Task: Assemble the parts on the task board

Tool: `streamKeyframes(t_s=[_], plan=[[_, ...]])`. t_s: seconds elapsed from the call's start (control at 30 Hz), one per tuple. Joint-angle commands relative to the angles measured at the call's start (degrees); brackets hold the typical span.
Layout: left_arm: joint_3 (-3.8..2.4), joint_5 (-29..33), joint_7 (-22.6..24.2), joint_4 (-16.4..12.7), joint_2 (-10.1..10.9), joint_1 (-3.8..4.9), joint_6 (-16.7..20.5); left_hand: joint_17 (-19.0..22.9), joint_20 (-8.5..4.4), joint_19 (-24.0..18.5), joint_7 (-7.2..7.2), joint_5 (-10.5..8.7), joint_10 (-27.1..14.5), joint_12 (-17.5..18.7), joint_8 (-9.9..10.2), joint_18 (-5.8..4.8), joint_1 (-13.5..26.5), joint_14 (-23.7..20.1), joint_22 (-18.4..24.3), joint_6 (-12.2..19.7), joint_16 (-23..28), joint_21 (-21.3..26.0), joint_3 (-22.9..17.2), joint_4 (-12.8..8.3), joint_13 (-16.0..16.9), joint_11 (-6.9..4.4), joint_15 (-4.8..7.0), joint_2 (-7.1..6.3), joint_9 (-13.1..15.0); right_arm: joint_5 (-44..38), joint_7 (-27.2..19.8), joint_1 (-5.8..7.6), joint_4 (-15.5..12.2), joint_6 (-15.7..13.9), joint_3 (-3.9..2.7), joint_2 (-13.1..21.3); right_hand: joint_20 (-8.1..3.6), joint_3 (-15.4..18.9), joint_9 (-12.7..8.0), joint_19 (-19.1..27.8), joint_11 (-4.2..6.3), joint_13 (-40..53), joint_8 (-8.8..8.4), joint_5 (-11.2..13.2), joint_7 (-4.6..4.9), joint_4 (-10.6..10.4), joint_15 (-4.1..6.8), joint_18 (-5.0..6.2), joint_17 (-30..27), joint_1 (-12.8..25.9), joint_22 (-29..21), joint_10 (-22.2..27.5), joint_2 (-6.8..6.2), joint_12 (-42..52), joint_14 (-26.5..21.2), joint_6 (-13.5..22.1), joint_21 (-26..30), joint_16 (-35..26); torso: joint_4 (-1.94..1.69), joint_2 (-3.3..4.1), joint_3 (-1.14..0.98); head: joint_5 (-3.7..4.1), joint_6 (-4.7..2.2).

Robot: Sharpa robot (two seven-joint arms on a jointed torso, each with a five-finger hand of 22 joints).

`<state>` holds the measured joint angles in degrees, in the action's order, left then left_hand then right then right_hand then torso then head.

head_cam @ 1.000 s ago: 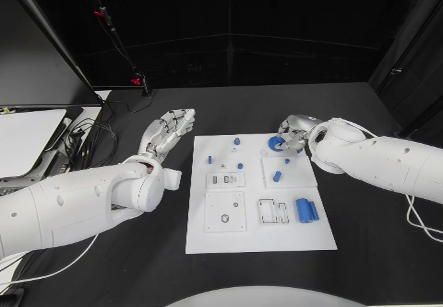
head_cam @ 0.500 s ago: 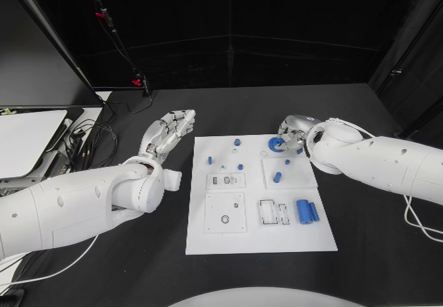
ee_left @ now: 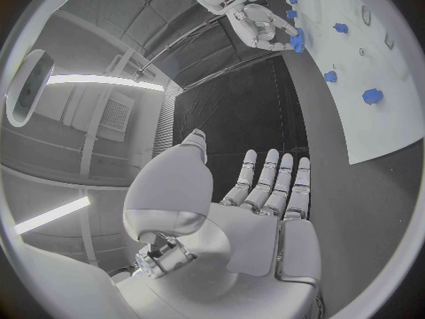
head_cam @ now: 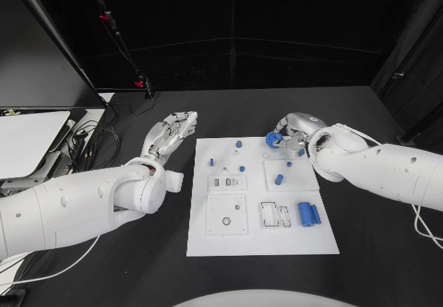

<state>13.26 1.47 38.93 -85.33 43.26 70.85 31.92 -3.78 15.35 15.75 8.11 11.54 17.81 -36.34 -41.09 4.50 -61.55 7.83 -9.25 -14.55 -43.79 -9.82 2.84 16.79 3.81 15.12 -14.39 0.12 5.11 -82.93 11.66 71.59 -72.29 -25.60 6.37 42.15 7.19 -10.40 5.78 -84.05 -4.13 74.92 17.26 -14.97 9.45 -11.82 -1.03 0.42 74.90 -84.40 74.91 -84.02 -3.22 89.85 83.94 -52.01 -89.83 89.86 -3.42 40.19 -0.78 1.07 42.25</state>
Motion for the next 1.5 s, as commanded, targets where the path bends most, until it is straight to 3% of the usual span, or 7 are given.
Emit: streamKeyframes(t_s=[0.03, 0.3, 0.7, 0.97, 1.23, 1.33, 1.5], plan=[[-0.05, -0.4, 16.3, 0.0, -0.1, 0.08, -0.5, 0.1, 0.44, -0.2, 8.93, 0.26, 0.4, -0.4, -0.3, 0.85, 0.1, 0.2, 0.0, -0.5, -0.3, -0.2, -0.1, 0.0, -0.1, 0.06, -0.11, 0.49, -0.1, 0.5, -3.3, 0.2, -2.0, -6.5, -0.09, 0.3, 0.5, -0.2, 0.1, -5.9, -0.63, 15.1, -0.55, -0.2, -0.95, 0.2, -0.51, -0.42, 15.1, -0.1, 15.1, -6.0, -0.04, 0.1, 6.1, -3.0, -0.2, 0.1, 0.04, 0.02, 0.07, 0.13, 0.04], [-0.03, -0.4, 16.3, 0.2, -0.3, 0.08, -0.5, 0.1, 0.44, -0.2, 8.93, 0.26, 0.4, -0.4, -0.3, 0.85, 0.1, 0.2, 0.0, -0.5, -0.3, -0.2, -0.1, 0.0, -0.1, 0.06, -0.11, 0.49, -0.1, 0.7, -2.9, 0.26, -3.9, -4.9, -0.13, -0.9, 0.61, -0.3, -0.1, -5.9, -0.77, 15.1, -0.98, -0.1, -0.83, 0.3, -0.63, -0.42, 15.1, 0.0, 15.1, -6.0, -0.13, 0.1, 6.1, -3.1, -0.2, 0.1, -0.04, 0.06, -0.01, 0.04, 0.23], [-0.02, -0.4, 16.2, 0.2, -0.3, 0.08, -0.5, 0.1, 0.47, -0.2, 8.94, 0.37, 0.4, -0.4, -0.3, 0.85, 0.1, 0.2, 0.0, -0.5, -0.3, -0.2, -0.1, 0.0, -0.1, 0.07, -0.13, 0.63, -0.2, 0.8, -2.5, 0.25, -4.0, -1.3, -0.13, -4.6, 0.75, -0.6, 0.0, -5.9, -0.53, 15.1, -1.11, -0.1, -1.18, 0.7, -0.69, -0.42, 15.1, -0.1, 15.1, -6.0, 0.08, 0.1, 6.1, -4.7, -0.2, 0.1, 0.0, 0.05, 0.0, -0.37, 0.47], [-0.01, -0.4, 16.2, 0.3, -0.5, 0.08, -0.6, 0.1, 0.47, -0.2, 8.94, 0.37, 0.4, -0.4, -0.3, 0.85, 0.1, 0.2, 0.0, -0.5, -0.3, -0.2, -0.1, 0.0, -0.1, 0.07, -0.13, 0.63, -0.2, 0.8, -1.9, 0.24, -3.2, 1.5, -0.12, -7.0, 0.77, -0.7, -0.2, -5.9, -0.57, 15.1, -1.55, -0.1, -1.1, 0.8, -0.67, -0.42, 15.1, 0.0, 15.1, -6.0, -0.03, 0.1, 6.1, -4.5, -0.2, 0.1, -0.2, 0.09, -0.13, -0.55, 0.46], [-0.01, -0.4, 16.2, 0.3, -0.4, 0.08, -0.4, 0.1, 0.49, -0.2, 8.94, 0.45, 0.4, -0.4, -0.3, 0.85, 0.0, 0.2, 0.0, -0.5, -0.3, -0.2, -0.1, 0.0, -0.1, 0.07, -0.15, 0.71, -0.2, 0.1, -0.8, 0.21, -1.4, 4.0, -0.11, -9.3, 0.78, -0.7, -0.3, -5.9, -0.65, 15.1, -1.97, 0.0, -0.99, 0.8, -0.69, -0.42, 15.1, 0.1, 15.1, -6.0, -0.14, 0.1, 6.1, -4.4, -0.2, 0.1, 0.14, 0.05, 0.0, -0.8, 0.63], [-0.01, -0.4, 16.1, 0.3, -0.5, 0.08, -0.5, 0.1, 0.49, -0.2, 8.94, 0.45, 0.4, -0.4, -0.3, 0.85, 0.0, 0.2, 0.0, -0.5, -0.3, -0.2, -0.1, 0.0, -0.1, 0.07, -0.15, 0.71, -0.2, -0.2, -0.4, 0.2, -0.7, 4.8, -0.1, -9.9, 0.8, -0.6, -0.4, -5.9, -0.71, 15.1, -2.22, 0.1, -0.92, 0.9, -0.71, -0.42, 15.1, 0.2, 15.1, -6.0, -0.24, 0.1, 6.1, -4.3, -0.2, 0.1, -0.05, 0.09, -0.03, -0.69, 0.69], [0.0, -0.4, 16.1, 0.4, -0.5, 0.08, -0.5, 0.1, 0.5, -0.3, 8.94, 0.49, 0.4, -0.4, -0.3, 0.85, 0.0, 0.2, 0.0, -0.5, -0.3, -0.2, -0.1, 0.0, -0.1, 0.08, -0.16, 0.76, -0.2, -0.8, -0.1, 0.17, 0.3, 5.5, -0.08, -10.7, 0.82, -0.6, -0.5, -5.9, -0.78, 15.1, -2.49, 0.1, -0.84, 0.9, -0.73, -0.42, 15.1, 0.3, 15.1, -6.0, -0.27, 0.1, 6.1, -4.3, -0.2, 0.1, 0.02, 0.08, -0.01, -0.69, 0.72]])
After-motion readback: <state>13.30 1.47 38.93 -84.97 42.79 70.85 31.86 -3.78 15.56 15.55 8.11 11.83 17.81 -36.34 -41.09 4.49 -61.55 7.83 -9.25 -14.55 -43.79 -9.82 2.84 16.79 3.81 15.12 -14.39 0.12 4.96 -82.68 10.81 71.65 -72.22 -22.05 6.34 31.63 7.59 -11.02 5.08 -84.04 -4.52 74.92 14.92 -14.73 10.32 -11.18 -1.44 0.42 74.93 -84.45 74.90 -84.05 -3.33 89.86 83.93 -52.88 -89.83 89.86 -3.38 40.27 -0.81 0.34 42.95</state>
